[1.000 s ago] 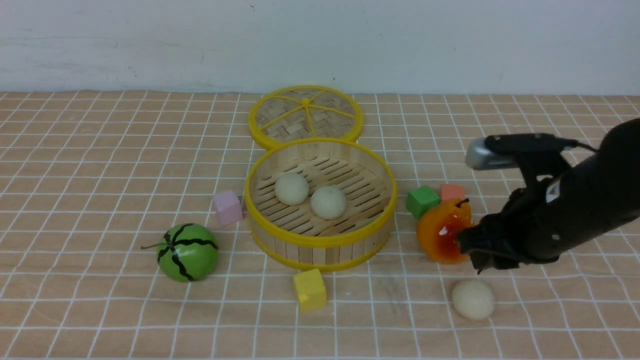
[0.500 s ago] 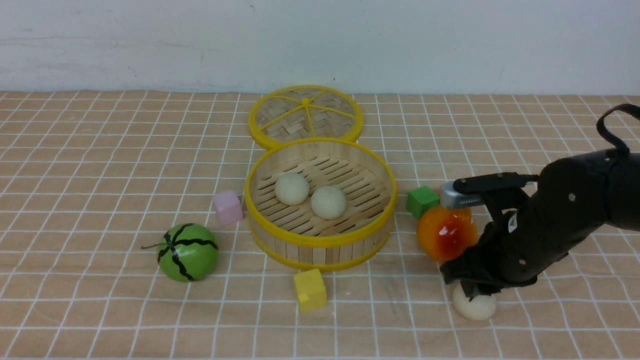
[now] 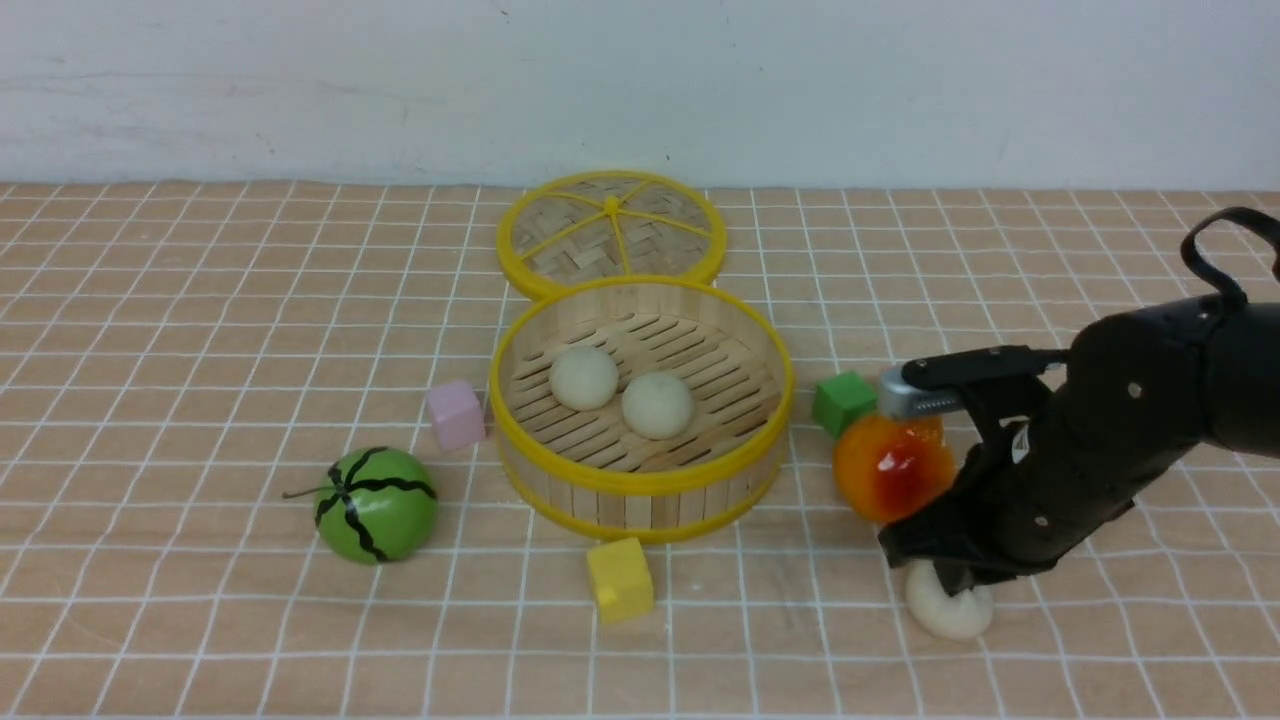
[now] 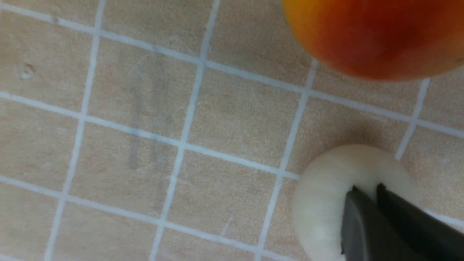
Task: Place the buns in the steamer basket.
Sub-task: Use the right arm to put the steamed stuffed bun into the steamer
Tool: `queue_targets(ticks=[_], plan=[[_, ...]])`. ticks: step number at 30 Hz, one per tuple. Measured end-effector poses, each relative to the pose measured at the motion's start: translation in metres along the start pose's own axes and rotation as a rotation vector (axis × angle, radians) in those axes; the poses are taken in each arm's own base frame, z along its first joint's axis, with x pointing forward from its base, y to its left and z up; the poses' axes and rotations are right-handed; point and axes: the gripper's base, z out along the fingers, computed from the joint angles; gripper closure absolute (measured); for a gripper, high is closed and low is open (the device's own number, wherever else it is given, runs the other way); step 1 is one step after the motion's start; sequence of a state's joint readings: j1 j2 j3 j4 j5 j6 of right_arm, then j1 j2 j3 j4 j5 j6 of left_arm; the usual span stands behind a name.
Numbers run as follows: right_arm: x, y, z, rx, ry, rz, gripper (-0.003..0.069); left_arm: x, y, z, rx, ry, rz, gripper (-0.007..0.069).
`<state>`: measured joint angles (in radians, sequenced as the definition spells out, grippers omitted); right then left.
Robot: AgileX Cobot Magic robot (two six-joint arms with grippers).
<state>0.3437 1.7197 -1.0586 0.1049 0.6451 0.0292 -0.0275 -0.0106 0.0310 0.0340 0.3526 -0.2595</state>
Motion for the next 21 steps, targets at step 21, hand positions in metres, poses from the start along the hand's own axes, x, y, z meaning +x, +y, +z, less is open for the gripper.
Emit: queue_targets(ticks=[21], plan=[[-0.137, 0.068, -0.017, -0.172, -0.329, -0.071, 0.0659, 0.0, 0.0, 0.0, 0.0, 0.0, 0.001, 0.0511]])
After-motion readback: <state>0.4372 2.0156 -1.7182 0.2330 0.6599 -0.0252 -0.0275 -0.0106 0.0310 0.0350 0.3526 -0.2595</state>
